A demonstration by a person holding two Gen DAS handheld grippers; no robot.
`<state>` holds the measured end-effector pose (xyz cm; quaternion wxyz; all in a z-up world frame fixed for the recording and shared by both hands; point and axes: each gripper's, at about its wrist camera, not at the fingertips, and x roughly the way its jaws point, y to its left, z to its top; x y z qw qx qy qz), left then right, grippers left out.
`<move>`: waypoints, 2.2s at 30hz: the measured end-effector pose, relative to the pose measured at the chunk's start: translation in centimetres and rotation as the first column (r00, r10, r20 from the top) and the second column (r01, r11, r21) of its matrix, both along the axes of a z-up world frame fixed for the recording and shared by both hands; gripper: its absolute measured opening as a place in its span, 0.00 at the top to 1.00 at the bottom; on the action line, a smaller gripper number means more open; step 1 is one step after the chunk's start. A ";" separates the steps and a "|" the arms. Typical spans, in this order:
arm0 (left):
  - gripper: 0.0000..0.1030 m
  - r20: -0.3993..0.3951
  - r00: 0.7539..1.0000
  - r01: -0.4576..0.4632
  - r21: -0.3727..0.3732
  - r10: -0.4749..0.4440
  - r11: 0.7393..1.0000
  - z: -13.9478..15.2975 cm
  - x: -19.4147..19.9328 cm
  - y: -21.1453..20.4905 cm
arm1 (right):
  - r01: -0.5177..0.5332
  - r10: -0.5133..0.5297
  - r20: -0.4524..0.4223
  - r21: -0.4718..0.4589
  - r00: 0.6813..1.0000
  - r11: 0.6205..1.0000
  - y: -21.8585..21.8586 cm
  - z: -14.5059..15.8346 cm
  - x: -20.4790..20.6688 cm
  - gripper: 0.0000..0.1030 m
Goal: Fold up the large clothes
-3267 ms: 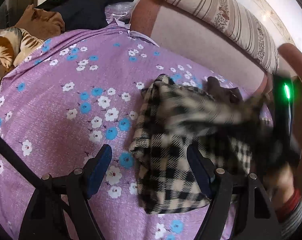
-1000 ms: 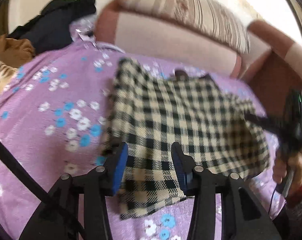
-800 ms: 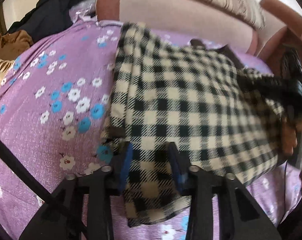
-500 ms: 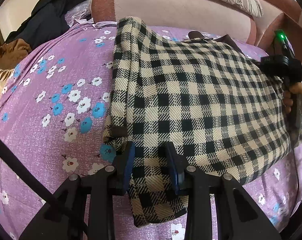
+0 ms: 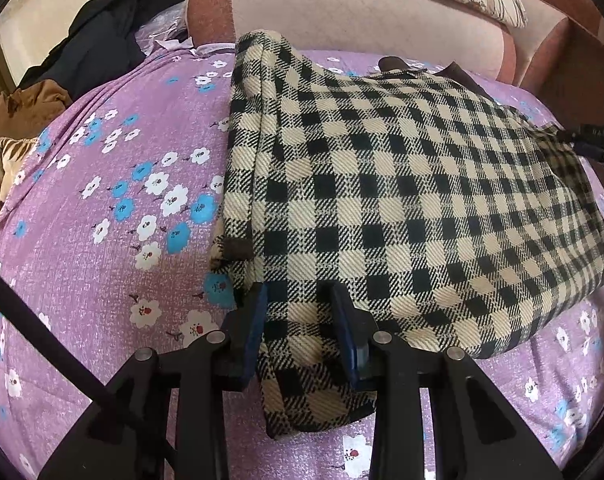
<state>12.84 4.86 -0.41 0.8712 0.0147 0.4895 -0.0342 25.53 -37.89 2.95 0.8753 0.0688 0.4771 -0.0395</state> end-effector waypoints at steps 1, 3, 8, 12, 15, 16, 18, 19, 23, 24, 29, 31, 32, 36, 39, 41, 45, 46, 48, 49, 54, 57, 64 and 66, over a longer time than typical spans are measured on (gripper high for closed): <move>0.69 0.001 1.000 0.000 -0.001 0.000 1.000 0.0 -0.1 0.0 | -0.001 0.001 -0.025 0.009 1.000 1.000 0.0 -0.7 0.2 0.40; 0.68 0.003 1.000 0.004 0.004 -0.004 1.000 0.0 -0.3 0.0 | -0.013 0.016 -0.054 0.055 0.998 0.998 0.1 -1.5 0.9 0.51; 0.68 0.006 1.000 0.026 0.025 -0.027 0.999 -0.1 -0.4 0.0 | 0.010 -0.018 -0.099 -0.073 0.995 0.997 -0.4 -2.1 2.1 0.95; 0.68 0.000 1.000 0.026 0.024 -0.026 0.999 -0.2 -0.4 -0.2 | 0.150 -0.184 -0.121 -0.248 0.976 0.957 -2.9 -2.7 3.3 1.00; 0.68 -0.002 1.000 0.027 0.024 -0.027 0.999 -0.2 -0.4 -0.1 | 0.194 -0.222 -0.138 -0.193 0.965 0.962 -5.5 -3.2 2.7 1.00; 0.68 -0.002 1.000 0.027 0.025 -0.027 0.999 -0.2 -0.4 -0.1 | 0.203 -0.224 -0.127 -0.157 0.966 0.966 -6.1 -2.9 2.1 1.00; 0.68 -0.001 1.000 0.029 0.027 -0.029 0.999 -0.2 -0.3 -0.1 | 0.208 -0.217 -0.104 -0.088 0.971 0.974 -7.0 -2.0 0.8 0.99; 0.68 -0.001 1.000 0.029 0.027 -0.029 0.999 -0.2 -0.3 -0.1 | 0.207 -0.211 -0.084 -0.053 0.974 0.977 -7.4 -1.3 -0.2 0.98; 0.46 -0.004 1.000 -0.009 0.063 0.009 0.998 -0.2 -0.4 0.2 | 0.179 -0.177 -0.030 0.061 0.984 0.982 -7.8 0.6 -4.5 0.68; 0.44 -0.007 1.000 -0.026 0.050 0.027 0.998 -0.1 -0.5 0.6 | 0.166 -0.165 -0.018 0.093 0.986 0.982 -7.8 0.9 -5.7 0.63; 0.44 0.002 0.997 -0.080 -0.073 0.081 0.994 1.3 -1.6 3.0 | 0.114 -0.119 0.009 0.241 0.993 0.964 -7.2 0.4 -12.4 0.45; 0.44 0.045 0.993 -0.108 -0.063 0.110 0.992 2.2 -2.3 3.7 | 0.111 -0.116 0.001 0.279 0.993 0.954 -7.1 -0.4 -14.0 0.45; 0.44 0.061 0.991 -0.120 -0.061 0.123 0.991 2.5 -2.6 3.9 | 0.116 -0.118 -0.011 0.303 0.993 0.946 -6.9 -1.0 -15.0 0.45; 0.44 0.077 0.982 -0.163 -0.108 0.171 0.981 3.1 -3.1 5.3 | 0.129 -0.120 -0.048 0.345 0.992 0.930 -6.3 -2.3 -17.0 0.45; 0.44 0.066 0.983 -0.160 -0.153 0.171 0.975 3.3 -3.5 5.0 | 0.142 -0.135 -0.045 0.366 0.990 0.920 -6.1 -2.5 -18.2 0.44; 0.44 0.078 0.986 -0.131 -0.164 0.146 0.978 3.5 -3.5 3.7 | 0.163 -0.160 -0.041 0.392 0.986 0.905 -6.0 -2.8 -19.1 0.42; 0.44 0.099 0.994 -0.029 -0.156 0.044 0.987 3.8 -3.6 0.1 | 0.165 -0.160 -0.049 0.435 0.986 0.885 -5.3 -3.4 -19.7 0.41; 0.44 0.092 0.995 -0.008 -0.167 0.024 0.986 3.7 -3.4 -1.1 | 0.162 -0.155 -0.053 0.454 0.987 0.876 -5.0 -3.8 -19.7 0.41; 0.44 0.067 0.998 0.015 -0.213 -0.001 0.977 3.6 -2.7 -2.9 | 0.156 -0.145 -0.059 0.459 0.988 0.875 -4.5 -4.1 -19.3 0.41; 0.44 0.054 0.998 0.035 -0.244 -0.023 0.969 3.5 -2.2 -4.0 | 0.152 -0.145 -0.051 0.460 0.988 0.875 -4.4 -4.2 -19.1 0.41; 0.45 0.034 0.994 0.112 -0.267 -0.107 0.957 2.8 -1.3 -10.2 | 0.149 -0.159 -0.025 0.504 0.987 0.851 -4.3 -4.8 -17.7 0.39; 0.52 -0.003 0.991 0.130 -0.248 -0.135 0.960 1.5 -1.0 -13.2 | 0.151 -0.170 -0.015 0.537 0.985 0.830 -4.6 -5.1 -16.9 0.39; 0.58 -0.020 0.996 0.087 -0.182 -0.092 0.979 -0.9 -0.7 -14.0 | 0.138 -0.174 0.017 0.538 0.985 0.831 -4.2 -5.6 -14.2 0.39; 0.58 -0.004 0.996 0.087 -0.158 -0.089 0.984 -0.9 -1.1 -14.2 | 0.136 -0.171 0.019 0.519 0.985 0.844 -3.7 -5.5 -13.6 0.39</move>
